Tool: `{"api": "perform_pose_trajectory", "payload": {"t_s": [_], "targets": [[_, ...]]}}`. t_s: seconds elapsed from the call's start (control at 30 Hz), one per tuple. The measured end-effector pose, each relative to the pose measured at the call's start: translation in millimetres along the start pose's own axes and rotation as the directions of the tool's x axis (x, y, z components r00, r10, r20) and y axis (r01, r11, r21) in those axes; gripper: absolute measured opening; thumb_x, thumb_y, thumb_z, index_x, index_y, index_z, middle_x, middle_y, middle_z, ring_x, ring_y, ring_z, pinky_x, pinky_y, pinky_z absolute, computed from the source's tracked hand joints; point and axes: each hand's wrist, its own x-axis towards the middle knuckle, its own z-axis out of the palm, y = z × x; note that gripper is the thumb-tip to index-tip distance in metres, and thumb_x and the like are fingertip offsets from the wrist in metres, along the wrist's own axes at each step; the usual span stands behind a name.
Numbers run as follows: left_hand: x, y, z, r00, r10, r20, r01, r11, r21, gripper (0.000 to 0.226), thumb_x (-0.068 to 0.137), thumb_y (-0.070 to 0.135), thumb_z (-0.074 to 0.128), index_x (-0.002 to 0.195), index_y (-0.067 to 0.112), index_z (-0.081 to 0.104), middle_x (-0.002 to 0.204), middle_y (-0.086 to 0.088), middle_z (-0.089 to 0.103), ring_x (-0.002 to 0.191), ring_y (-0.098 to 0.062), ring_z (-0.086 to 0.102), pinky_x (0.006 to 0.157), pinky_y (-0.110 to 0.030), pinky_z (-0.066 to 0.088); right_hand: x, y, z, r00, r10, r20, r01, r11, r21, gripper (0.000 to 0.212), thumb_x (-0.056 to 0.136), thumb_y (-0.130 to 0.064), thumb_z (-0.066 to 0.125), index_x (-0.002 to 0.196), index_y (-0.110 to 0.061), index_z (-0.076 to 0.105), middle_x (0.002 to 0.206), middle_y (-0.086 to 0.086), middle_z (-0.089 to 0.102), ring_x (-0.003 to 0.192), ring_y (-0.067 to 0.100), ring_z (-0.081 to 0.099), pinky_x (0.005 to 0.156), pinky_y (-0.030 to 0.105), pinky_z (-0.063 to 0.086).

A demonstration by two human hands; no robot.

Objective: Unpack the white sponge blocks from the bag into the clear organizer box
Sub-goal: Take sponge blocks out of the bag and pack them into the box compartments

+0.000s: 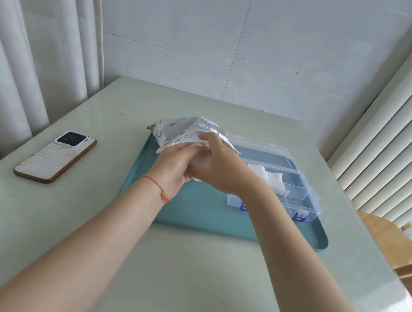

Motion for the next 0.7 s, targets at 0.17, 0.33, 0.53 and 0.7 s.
{"api": "perform_pose_trajectory", "payload": {"t_s": [0.17,0.33,0.53,0.7], "targets": [[0,2,-12,0.995,-0.03,-0.092,0.024,0.998,-0.064,0.009,0.088,0.007,0.067,0.086,0.015,0.071,0.084,-0.004,0.068,0.076,-0.015,0.065,0.063,-0.021,0.053,4,9,-9,0.998,0.052,-0.028,-0.044,0.972,0.232,0.049,0.079,-0.027,0.057,0.127,-0.024,0.051,0.114,-0.003,0.06,0.103,0.014,0.06,0.075,0.029,0.051],[0,1,-21,0.983,-0.08,-0.163,0.09,0.994,0.055,0.005,0.092,0.011,0.063,0.09,0.014,0.065,0.075,-0.005,0.057,0.058,-0.016,0.055,0.04,-0.016,0.038,9,26,5,0.998,0.043,0.051,-0.019,0.911,-0.411,0.045,0.078,-0.025,0.07,0.121,-0.023,0.057,0.113,0.001,0.052,0.11,0.021,0.048,0.096,0.038,0.042],[-3,2,-24,0.992,-0.055,-0.112,0.073,0.985,0.159,0.029,0.091,-0.005,0.05,0.113,0.007,0.064,0.09,-0.01,0.057,0.068,-0.02,0.057,0.044,-0.023,0.049,19,37,14,0.994,-0.007,-0.109,-0.039,0.909,-0.416,0.023,0.088,-0.016,0.057,0.11,-0.018,0.065,0.113,0.003,0.062,0.109,0.025,0.055,0.088,0.035,0.044],[1,-1,-18,0.991,-0.009,-0.137,0.026,0.992,0.125,0.032,0.089,-0.014,0.051,0.11,0.005,0.064,0.11,-0.02,0.059,0.074,-0.026,0.065,0.055,-0.027,0.059,5,38,-29,0.925,0.107,-0.366,-0.109,0.994,0.015,0.009,0.09,-0.016,0.062,0.085,-0.011,0.069,0.073,-0.002,0.064,0.066,0.015,0.053,0.056,0.018,0.039]]}}
